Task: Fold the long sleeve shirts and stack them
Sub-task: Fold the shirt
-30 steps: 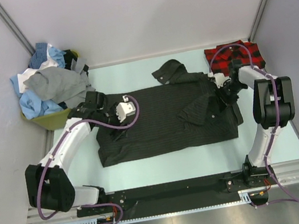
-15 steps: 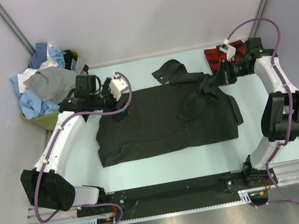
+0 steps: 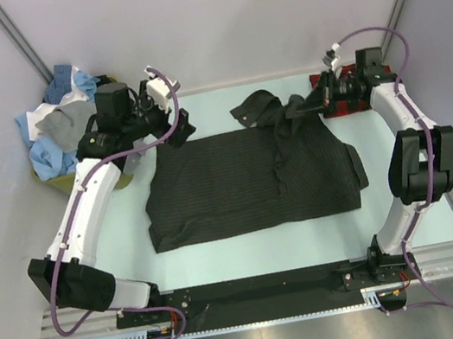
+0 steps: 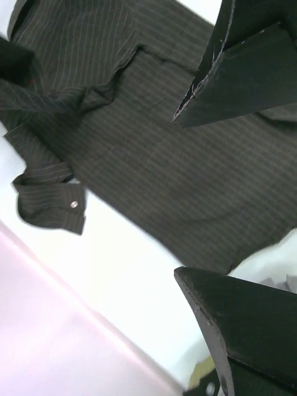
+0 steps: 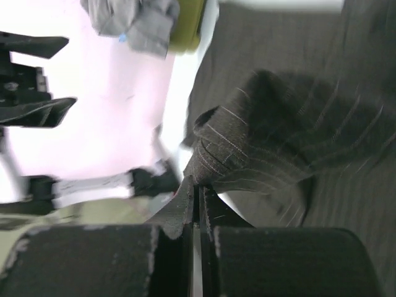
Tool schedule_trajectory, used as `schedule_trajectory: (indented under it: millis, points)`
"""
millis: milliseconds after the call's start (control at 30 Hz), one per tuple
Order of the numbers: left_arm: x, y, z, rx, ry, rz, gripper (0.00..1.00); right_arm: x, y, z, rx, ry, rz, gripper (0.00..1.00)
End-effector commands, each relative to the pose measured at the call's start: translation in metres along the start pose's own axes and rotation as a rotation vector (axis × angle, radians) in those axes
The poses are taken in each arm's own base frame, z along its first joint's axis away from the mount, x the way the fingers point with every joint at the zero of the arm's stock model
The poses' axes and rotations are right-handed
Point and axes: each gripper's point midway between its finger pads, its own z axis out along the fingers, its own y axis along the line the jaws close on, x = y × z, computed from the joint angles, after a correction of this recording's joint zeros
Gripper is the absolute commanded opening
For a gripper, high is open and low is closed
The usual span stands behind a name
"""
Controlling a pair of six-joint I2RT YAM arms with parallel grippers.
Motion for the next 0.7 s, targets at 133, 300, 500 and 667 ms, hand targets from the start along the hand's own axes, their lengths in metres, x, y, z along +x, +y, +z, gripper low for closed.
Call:
schedule_trajectory:
  millis: [133,300,500,667]
  points:
    - [0.023,-0.019,0.002,0.056,0.035,-0.165,0.99,0.085,0.070,-0.009,-0.246,0.238,0.269,0.00]
    - [0.027,-0.022,0.007,0.072,0.051,-0.273,0.99,0.051,0.107,0.009,-0.329,0.140,0.254,0.00]
    - [0.032,-0.029,0.012,0.076,0.031,-0.322,0.99,0.030,0.113,0.007,-0.236,-0.021,0.335,0.00]
    - [0.015,-0.068,0.034,0.135,-0.041,-0.230,1.00,0.035,0.094,0.014,-0.194,-0.094,0.467,0.00]
